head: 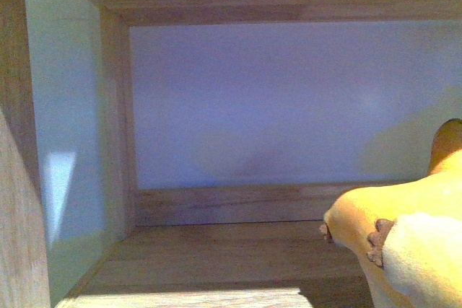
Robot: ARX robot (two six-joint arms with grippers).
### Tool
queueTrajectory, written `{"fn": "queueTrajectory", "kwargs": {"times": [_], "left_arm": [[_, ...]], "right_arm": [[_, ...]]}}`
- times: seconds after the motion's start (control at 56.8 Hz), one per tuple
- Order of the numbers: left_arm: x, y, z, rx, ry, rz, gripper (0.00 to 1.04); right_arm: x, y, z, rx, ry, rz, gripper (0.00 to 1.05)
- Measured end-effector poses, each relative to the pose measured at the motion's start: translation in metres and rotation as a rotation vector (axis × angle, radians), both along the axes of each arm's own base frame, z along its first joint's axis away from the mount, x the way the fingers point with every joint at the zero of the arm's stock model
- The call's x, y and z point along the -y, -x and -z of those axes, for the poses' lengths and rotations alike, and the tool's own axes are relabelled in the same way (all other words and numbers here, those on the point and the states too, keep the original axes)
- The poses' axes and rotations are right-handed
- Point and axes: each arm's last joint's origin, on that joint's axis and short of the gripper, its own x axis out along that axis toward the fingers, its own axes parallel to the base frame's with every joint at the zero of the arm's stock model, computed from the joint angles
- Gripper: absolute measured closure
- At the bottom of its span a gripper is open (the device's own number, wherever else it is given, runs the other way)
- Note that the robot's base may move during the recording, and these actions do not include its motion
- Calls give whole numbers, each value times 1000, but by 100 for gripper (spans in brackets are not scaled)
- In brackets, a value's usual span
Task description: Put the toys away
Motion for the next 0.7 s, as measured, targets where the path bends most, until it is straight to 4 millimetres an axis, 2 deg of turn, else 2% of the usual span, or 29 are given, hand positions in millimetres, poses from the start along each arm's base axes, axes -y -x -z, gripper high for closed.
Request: {"fn": "queueTrajectory", "kwargs": {"times": [0.704], "left_arm": [[0,0,0,0,0,0,6]], "right_arm": [[0,0,0,0,0,0,88]]}}
